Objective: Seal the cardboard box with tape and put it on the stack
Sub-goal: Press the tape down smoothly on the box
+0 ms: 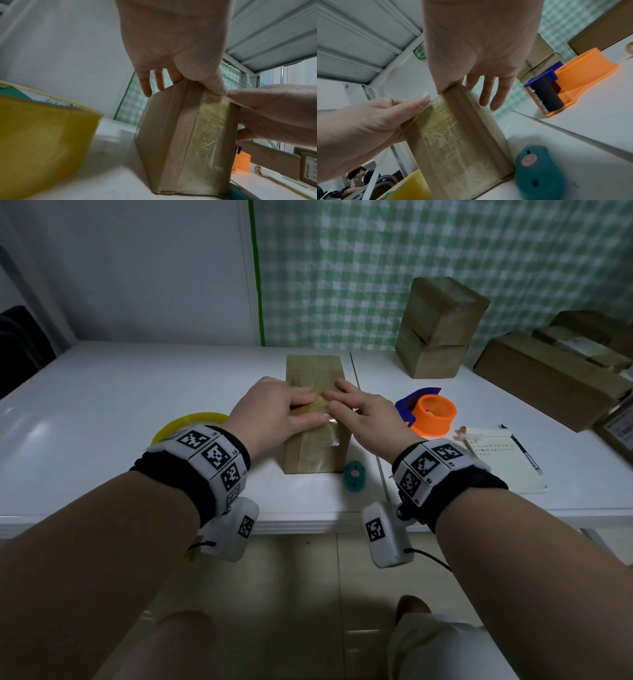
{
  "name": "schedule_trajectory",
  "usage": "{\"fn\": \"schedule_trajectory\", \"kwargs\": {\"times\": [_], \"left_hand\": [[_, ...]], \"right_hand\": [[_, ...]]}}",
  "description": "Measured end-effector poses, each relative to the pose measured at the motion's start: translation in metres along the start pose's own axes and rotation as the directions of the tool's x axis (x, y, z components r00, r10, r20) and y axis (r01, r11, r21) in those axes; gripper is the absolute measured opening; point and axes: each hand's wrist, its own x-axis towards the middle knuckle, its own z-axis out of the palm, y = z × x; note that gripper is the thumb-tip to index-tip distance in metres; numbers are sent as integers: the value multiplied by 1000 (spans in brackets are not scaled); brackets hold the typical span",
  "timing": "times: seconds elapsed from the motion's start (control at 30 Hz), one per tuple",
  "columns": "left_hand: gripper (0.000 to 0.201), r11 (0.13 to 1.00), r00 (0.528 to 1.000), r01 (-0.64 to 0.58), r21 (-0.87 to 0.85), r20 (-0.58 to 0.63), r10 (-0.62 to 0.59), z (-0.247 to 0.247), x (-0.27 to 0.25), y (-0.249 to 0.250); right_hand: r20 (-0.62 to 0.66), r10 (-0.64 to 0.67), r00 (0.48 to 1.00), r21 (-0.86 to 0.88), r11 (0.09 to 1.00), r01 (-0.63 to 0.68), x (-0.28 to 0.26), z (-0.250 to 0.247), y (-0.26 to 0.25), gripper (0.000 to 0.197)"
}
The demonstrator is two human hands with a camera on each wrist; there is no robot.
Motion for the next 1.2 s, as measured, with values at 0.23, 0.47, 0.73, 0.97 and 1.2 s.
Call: {"fn": "schedule_trajectory", "kwargs": {"times": [0.23,0.47,0.73,0.97,1.2], "left_hand": [[60,998,999,-43,49,9,43,0,-4,-2],[72,995,999,-51,89,18,50,3,-6,-4],[78,953,998,-67,296,38,59,-7,-8,8],[63,983,993,27,179,-122,-5,5,-6,15],[65,951,989,-14,309,-138,60,11,-10,15]], "right_hand": [[14,1,1000,-9,1000,0,1,-1,0,37],[46,6,999,-49,999,-4,-2,-5,-4,39],[123,32,992,-91,996,-20,-1,-11,-10,40],[127,65,990,-42,997,-60,-4,-14,-12,42],[118,85,989,-2,996,-85,-5,-13,-12,40]]}}
